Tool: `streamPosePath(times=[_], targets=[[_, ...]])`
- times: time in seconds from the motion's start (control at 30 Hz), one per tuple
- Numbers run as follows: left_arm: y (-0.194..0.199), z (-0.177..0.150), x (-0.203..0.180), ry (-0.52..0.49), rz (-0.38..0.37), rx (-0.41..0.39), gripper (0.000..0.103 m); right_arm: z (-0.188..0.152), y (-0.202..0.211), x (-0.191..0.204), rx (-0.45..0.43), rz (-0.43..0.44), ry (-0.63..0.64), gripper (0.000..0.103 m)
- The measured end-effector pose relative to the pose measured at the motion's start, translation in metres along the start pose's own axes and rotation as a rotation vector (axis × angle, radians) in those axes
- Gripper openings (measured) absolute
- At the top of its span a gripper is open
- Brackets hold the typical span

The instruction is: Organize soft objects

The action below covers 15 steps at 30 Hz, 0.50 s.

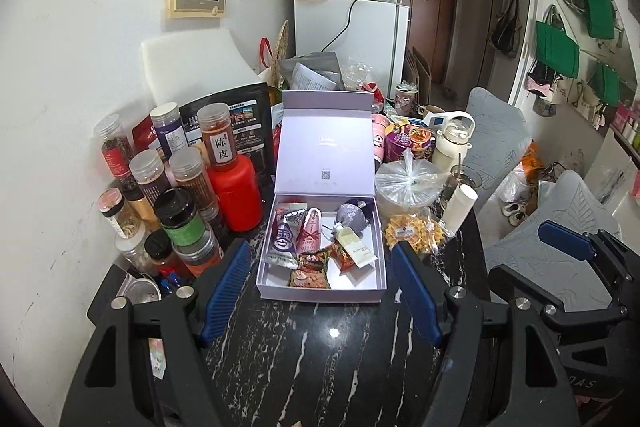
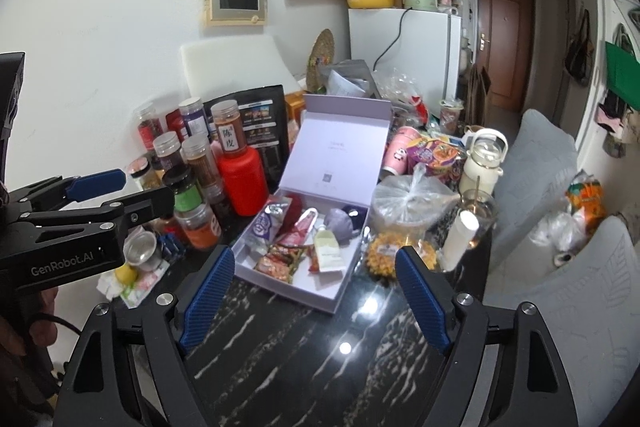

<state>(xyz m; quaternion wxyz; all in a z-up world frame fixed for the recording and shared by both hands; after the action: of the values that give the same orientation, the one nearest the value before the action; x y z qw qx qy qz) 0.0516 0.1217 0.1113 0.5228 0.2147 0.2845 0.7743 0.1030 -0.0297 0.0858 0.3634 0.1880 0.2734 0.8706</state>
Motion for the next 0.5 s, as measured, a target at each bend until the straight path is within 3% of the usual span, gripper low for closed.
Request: streamPosePath(times=[0.5], targets=[[0.007, -0.033, -0.012, 0.016, -0.021, 0.052, 0.073, -0.040, 0.021, -0.010, 0.034, -0.035, -0.036, 0.087]])
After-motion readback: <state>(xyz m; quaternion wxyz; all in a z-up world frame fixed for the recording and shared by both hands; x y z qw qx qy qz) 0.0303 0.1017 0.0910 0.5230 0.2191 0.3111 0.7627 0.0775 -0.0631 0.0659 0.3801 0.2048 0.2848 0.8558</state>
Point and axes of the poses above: each gripper's, at about its wrist camera, not at the fingertips, and y roughly against the way its jaws point, x to its left, z to its top, the point moved 1 cm from there along -y, roughly the way its jaws point, and after that the axes turned 4 degrees about z, right-handed, at the moved point
